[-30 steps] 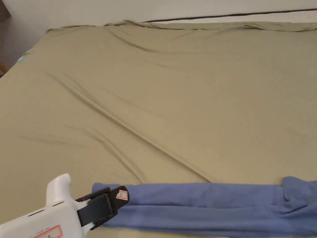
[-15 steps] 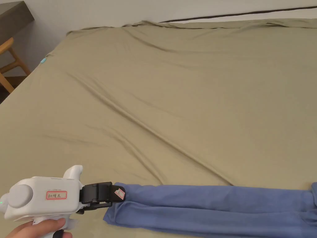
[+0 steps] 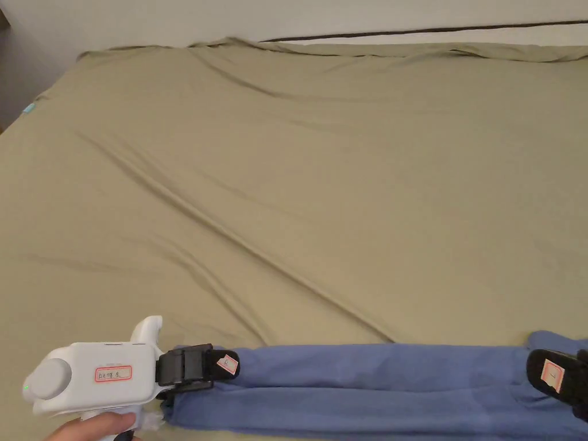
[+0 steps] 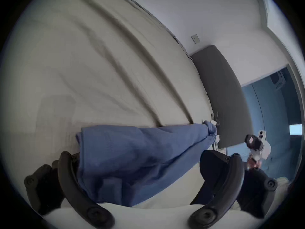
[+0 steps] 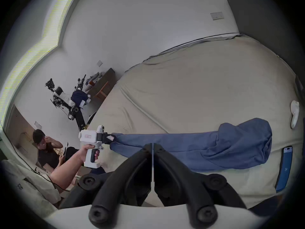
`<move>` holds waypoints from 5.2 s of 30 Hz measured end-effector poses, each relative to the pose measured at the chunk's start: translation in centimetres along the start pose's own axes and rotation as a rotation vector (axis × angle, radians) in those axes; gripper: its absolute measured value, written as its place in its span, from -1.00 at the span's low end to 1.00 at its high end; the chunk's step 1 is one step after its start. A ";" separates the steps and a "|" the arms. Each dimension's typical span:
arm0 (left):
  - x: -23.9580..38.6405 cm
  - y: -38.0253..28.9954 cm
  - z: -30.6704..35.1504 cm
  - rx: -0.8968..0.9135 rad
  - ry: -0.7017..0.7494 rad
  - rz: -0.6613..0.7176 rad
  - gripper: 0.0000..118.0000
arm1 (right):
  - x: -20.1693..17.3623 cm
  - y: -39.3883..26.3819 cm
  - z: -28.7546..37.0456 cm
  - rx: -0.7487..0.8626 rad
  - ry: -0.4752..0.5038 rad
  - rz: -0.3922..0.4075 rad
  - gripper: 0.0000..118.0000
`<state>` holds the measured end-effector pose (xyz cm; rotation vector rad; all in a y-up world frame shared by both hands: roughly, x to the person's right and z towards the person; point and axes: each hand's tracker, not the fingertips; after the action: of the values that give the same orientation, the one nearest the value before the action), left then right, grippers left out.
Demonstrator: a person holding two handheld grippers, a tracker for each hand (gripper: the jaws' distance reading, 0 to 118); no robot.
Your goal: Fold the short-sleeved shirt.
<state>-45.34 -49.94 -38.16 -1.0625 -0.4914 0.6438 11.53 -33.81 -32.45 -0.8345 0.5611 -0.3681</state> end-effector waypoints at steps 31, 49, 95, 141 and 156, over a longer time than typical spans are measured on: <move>24.3 -2.5 -17.1 0.122 -0.343 0.190 1.00 | 7.1 -0.1 4.4 0.094 -0.081 -0.132 -0.93; 30.1 -7.9 -30.5 -0.230 -0.222 -0.039 -0.97 | 8.0 -0.7 4.6 0.097 -0.048 -0.194 -0.93; 12.5 -5.1 -6.7 0.039 -0.187 0.254 -0.83 | 2.4 1.7 4.3 0.108 -0.033 -0.106 -0.93; 24.8 -7.8 -24.1 -0.133 0.160 -0.182 -0.90 | 4.4 1.0 -2.2 0.005 0.057 -0.183 -0.93; 17.0 -6.9 -5.3 0.079 0.137 0.055 -0.91 | 10.3 -3.1 -16.2 -0.371 0.098 -0.346 -0.93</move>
<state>-27.99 -43.86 -33.03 -1.0402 -0.3167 0.6296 9.75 -50.52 -42.10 -1.2831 0.5852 -0.6353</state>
